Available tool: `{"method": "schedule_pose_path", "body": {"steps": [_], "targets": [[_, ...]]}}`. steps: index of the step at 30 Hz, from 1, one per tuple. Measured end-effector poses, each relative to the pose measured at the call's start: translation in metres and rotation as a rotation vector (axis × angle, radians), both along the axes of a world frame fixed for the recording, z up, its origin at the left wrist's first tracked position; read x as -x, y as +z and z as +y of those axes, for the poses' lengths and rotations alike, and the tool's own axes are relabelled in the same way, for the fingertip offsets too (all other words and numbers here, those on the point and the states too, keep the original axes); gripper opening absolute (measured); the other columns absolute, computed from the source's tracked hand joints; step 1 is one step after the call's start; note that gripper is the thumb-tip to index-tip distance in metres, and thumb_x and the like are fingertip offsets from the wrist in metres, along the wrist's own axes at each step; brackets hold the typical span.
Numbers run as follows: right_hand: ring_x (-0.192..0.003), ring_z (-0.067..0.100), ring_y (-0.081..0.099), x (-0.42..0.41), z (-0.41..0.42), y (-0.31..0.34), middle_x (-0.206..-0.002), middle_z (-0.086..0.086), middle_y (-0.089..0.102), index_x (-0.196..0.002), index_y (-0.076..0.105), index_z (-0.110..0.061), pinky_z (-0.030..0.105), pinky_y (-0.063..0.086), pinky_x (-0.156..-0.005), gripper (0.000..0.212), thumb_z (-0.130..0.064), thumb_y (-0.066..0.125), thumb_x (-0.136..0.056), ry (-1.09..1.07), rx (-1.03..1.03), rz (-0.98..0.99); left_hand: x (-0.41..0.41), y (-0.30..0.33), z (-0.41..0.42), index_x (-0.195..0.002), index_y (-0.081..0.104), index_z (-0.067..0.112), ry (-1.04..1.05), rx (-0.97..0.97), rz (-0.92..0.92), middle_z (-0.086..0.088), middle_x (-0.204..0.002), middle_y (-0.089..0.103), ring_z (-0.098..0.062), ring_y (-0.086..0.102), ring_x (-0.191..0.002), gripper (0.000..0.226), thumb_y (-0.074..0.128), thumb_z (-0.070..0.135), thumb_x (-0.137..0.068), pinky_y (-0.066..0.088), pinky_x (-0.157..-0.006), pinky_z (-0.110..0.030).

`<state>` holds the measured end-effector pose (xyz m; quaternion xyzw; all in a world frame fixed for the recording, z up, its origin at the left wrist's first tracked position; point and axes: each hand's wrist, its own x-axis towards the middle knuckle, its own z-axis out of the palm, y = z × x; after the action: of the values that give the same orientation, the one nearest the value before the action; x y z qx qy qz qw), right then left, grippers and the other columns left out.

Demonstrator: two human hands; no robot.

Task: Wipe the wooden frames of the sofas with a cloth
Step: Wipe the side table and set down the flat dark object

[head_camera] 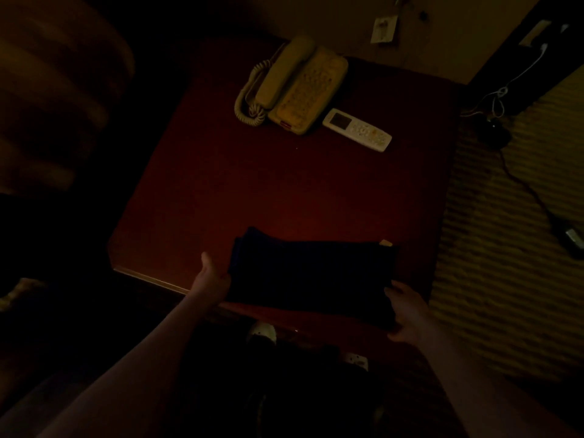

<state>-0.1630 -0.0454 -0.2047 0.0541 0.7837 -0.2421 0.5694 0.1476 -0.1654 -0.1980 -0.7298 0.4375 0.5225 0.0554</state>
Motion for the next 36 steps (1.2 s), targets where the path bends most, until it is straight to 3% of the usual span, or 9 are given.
{"method": "schedule_pose_path", "body": {"steps": [1, 3, 5, 9, 15, 20, 25, 32, 36], "targets": [[-0.133, 0.032, 0.033, 0.001, -0.002, 0.006, -0.149, 0.006, 0.032, -0.142, 0.035, -0.031, 0.051, 0.043, -0.093, 0.049, -0.027, 0.053, -0.096, -0.008, -0.016, -0.071, 0.0, 0.004, -0.006, -0.149, 0.007, 0.012, -0.035, -0.007, -0.002, -0.023, -0.134, 0.043, -0.039, 0.054, -0.113, 0.075, 0.056, 0.017, -0.093, 0.05, -0.088, -0.046], [-0.127, 0.03, 0.04, 0.003, -0.01, 0.013, -0.147, 0.009, 0.034, -0.14, 0.039, -0.025, 0.045, 0.049, -0.085, 0.055, -0.013, 0.061, -0.091, -0.093, 0.064, -0.117, 0.006, 0.013, -0.02, -0.117, 0.053, 0.006, -0.111, 0.107, -0.025, -0.024, -0.113, 0.058, -0.033, 0.06, -0.091, 0.027, 0.056, 0.01, -0.091, 0.053, -0.081, -0.049], [-0.107, 0.022, 0.052, 0.006, -0.024, 0.022, -0.136, 0.011, 0.044, -0.137, 0.043, -0.016, 0.035, 0.05, -0.084, 0.054, -0.002, 0.062, -0.088, -0.231, 0.207, -0.081, 0.019, 0.027, -0.036, -0.085, 0.058, 0.012, -0.121, 0.27, -0.058, -0.019, -0.096, 0.059, -0.028, 0.056, -0.077, 0.014, 0.048, 0.007, -0.094, 0.051, -0.066, -0.038], [-0.089, 0.013, 0.057, 0.018, -0.057, 0.048, -0.127, 0.01, 0.051, -0.135, 0.045, -0.012, 0.023, 0.049, -0.072, 0.048, -0.002, 0.059, -0.09, -0.267, 0.427, 0.048, 0.053, 0.061, -0.072, -0.121, 0.055, 0.009, -0.042, 0.471, -0.05, -0.011, -0.115, 0.054, -0.02, 0.054, -0.082, 0.026, 0.045, 0.007, -0.097, 0.041, -0.055, -0.021], [-0.109, 0.019, 0.053, 0.047, -0.098, 0.094, -0.132, 0.003, 0.046, -0.129, 0.052, -0.02, 0.023, 0.047, -0.064, 0.033, -0.008, 0.046, -0.098, -0.252, 0.589, 0.377, 0.101, 0.116, -0.114, -0.116, 0.058, 0.006, 0.015, 0.781, -0.072, -0.005, -0.111, 0.052, -0.012, 0.05, -0.081, 0.025, 0.04, 0.005, -0.097, 0.035, -0.05, -0.015], [-0.105, 0.014, 0.052, 0.064, -0.091, 0.096, -0.125, -0.005, 0.046, -0.129, 0.048, -0.021, 0.023, 0.046, -0.061, 0.032, -0.012, 0.044, -0.099, -0.114, 0.645, 0.641, 0.106, 0.116, -0.098, -0.112, 0.058, 0.009, -0.044, 0.956, -0.024, -0.005, -0.112, 0.052, -0.021, 0.055, -0.091, 0.023, 0.041, 0.007, -0.096, 0.045, -0.067, -0.03], [-0.117, 0.023, 0.052, 0.061, -0.042, 0.042, -0.13, 0.006, 0.052, -0.13, 0.049, -0.009, 0.036, 0.048, -0.093, 0.035, -0.007, 0.05, -0.095, 0.025, 0.511, 0.696, 0.08, 0.061, -0.033, -0.118, 0.058, 0.01, -0.163, 0.798, 0.06, 0.001, -0.114, 0.051, -0.021, 0.054, -0.079, 0.025, 0.045, 0.005, -0.096, 0.042, -0.06, -0.025], [-0.075, 0.031, 0.058, 0.034, 0.051, -0.04, -0.1, 0.019, 0.061, -0.116, 0.06, -0.011, 0.034, 0.047, -0.063, 0.024, -0.007, 0.049, -0.095, 0.178, 0.146, 0.558, 0.041, -0.022, 0.05, -0.12, 0.06, 0.005, -0.245, 0.328, -0.1, -0.015, -0.116, 0.06, -0.03, 0.06, -0.098, 0.029, 0.046, 0.002, -0.095, 0.05, -0.08, -0.036], [-0.085, 0.035, 0.06, 0.018, 0.073, -0.051, -0.106, 0.019, 0.061, -0.113, 0.064, -0.012, 0.047, 0.053, -0.076, 0.023, -0.009, 0.051, -0.095, 0.222, 0.069, 0.554, 0.032, -0.035, 0.07, -0.119, 0.06, 0.0, -0.244, 0.296, -0.123, -0.018, -0.113, 0.062, -0.031, 0.059, -0.1, 0.029, 0.047, 0.0, -0.093, 0.048, -0.08, -0.034]]}}
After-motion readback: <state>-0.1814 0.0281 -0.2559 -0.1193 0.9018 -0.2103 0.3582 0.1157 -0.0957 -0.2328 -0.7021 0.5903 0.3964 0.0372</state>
